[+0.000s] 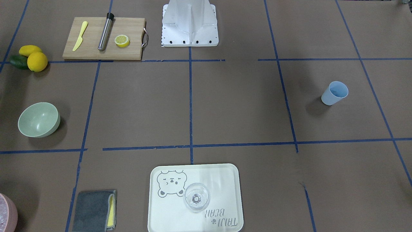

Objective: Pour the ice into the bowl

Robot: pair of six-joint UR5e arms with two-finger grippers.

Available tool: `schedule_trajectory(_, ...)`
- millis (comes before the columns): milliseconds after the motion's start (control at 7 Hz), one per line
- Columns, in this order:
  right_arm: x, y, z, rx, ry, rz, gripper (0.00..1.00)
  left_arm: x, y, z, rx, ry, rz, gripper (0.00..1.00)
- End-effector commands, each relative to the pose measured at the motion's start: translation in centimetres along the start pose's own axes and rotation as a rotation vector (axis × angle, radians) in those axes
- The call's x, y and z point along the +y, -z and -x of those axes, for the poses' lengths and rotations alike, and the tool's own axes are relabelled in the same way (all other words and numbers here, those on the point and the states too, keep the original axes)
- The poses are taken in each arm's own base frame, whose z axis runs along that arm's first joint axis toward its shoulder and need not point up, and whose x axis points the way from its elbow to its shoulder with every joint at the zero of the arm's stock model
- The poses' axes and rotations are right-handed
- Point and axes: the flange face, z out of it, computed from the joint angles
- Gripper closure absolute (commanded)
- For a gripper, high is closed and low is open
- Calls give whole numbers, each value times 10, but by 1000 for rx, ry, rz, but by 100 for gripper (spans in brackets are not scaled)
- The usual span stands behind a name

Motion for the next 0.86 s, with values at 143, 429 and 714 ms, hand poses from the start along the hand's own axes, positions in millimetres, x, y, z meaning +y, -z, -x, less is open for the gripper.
schedule_trajectory(143, -15, -22, 43, -70, -13, 34, 0, 35, 9, -113, -11, 49, -119, 0)
schedule_trajectory(429, -21, -56, 77, -83, -43, 0, 0, 117, -24, -138, 50, 88, -252, 0)
schedule_trajectory(714, -5, -110, 115, -36, -90, -47, 0, 155, -30, -148, 103, 127, -286, 0)
